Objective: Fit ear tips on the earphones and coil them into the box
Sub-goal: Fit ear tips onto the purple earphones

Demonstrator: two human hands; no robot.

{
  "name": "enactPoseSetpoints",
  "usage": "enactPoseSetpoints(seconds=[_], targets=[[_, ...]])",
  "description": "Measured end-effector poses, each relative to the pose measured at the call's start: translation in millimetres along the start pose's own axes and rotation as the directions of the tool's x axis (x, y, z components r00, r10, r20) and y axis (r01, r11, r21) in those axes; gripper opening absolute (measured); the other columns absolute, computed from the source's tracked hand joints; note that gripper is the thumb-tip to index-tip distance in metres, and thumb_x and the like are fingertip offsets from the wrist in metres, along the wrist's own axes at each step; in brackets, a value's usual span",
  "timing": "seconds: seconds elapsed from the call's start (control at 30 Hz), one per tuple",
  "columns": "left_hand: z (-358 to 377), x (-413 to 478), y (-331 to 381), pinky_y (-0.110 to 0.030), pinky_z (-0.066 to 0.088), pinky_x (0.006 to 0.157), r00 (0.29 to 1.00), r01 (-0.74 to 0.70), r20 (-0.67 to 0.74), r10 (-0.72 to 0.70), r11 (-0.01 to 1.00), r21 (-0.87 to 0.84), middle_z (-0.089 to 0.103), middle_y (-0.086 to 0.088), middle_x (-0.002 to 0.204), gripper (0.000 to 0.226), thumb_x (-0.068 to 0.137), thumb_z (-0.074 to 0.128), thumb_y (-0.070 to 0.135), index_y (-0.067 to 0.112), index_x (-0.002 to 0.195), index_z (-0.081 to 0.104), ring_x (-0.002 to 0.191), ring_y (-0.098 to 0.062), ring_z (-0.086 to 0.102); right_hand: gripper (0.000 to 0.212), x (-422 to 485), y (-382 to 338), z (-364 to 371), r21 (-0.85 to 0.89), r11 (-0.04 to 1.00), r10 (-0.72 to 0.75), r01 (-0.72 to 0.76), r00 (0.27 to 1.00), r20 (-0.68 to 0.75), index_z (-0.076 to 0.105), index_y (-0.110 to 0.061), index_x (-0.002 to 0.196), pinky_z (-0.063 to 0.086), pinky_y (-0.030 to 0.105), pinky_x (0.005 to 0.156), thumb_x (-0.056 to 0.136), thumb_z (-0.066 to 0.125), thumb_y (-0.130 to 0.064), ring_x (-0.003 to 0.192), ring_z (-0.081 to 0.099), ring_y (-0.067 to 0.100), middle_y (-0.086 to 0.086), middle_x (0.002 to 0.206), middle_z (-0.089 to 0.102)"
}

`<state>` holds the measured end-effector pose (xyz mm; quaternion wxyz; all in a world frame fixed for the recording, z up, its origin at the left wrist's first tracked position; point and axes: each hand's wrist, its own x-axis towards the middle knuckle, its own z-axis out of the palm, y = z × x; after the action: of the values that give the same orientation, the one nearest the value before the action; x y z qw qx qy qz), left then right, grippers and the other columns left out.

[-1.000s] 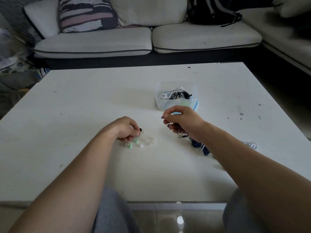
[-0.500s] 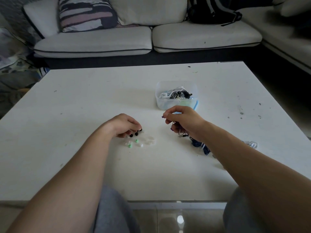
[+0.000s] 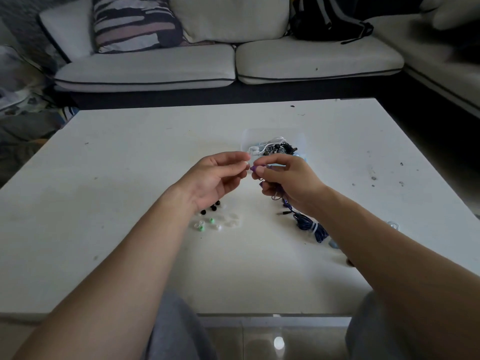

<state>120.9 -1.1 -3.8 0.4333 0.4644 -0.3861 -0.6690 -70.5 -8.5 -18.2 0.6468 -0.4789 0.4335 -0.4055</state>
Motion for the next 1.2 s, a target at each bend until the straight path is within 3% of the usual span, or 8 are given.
enactPoseSetpoints(seconds=[0.13, 0.53, 1.2], targets=[[4.5, -0.9, 0.8, -0.018, 0.053, 0.07, 1.0, -0.012, -0.011, 0.011, 0.997, -0.071, 0.073, -0.003, 0.089, 0.016, 0.086, 0.067, 0.0, 0.014, 0.091, 0.073, 0.076, -0.011, 0.066, 0.01, -2.4, -5.8, -4.2, 0.042, 0.999, -0.03, 0.029, 0.999, 0.024, 0.07, -0.005, 0.101, 0.056, 0.031, 0.068, 0.091, 0.068, -0.005, 0.064, 0.061, 0.021, 0.013, 0.086, 0.07], [11.1, -1.9, -0.2, -0.019, 0.056, 0.068, 0.999, -0.028, -0.033, 0.025, 0.996, -0.081, 0.074, -0.004, 0.08, 0.02, 0.084, 0.066, -0.008, 0.012, 0.086, 0.07, 0.074, -0.014, 0.071, 0.006, -8.5, -12.5, -5.1, -0.021, 0.995, -0.099, 0.099, 0.995, 0.001, 0.073, -0.007, 0.094, 0.059, 0.036, 0.077, 0.089, 0.071, -0.005, 0.068, 0.064, 0.022, 0.013, 0.083, 0.07], [12.5, -3.3, 0.6, -0.02, 0.058, 0.073, 0.995, -0.093, -0.018, 0.093, 0.995, 0.039, 0.075, -0.011, 0.085, 0.02, 0.087, 0.062, -0.01, 0.007, 0.094, 0.071, 0.083, -0.019, 0.073, 0.006, -8.2, -11.6, -7.8, -0.053, 0.993, -0.109, 0.108, 0.994, -0.013, 0.073, -0.007, 0.09, 0.055, 0.033, 0.07, 0.085, 0.076, -0.006, 0.068, 0.058, 0.025, 0.016, 0.082, 0.068]])
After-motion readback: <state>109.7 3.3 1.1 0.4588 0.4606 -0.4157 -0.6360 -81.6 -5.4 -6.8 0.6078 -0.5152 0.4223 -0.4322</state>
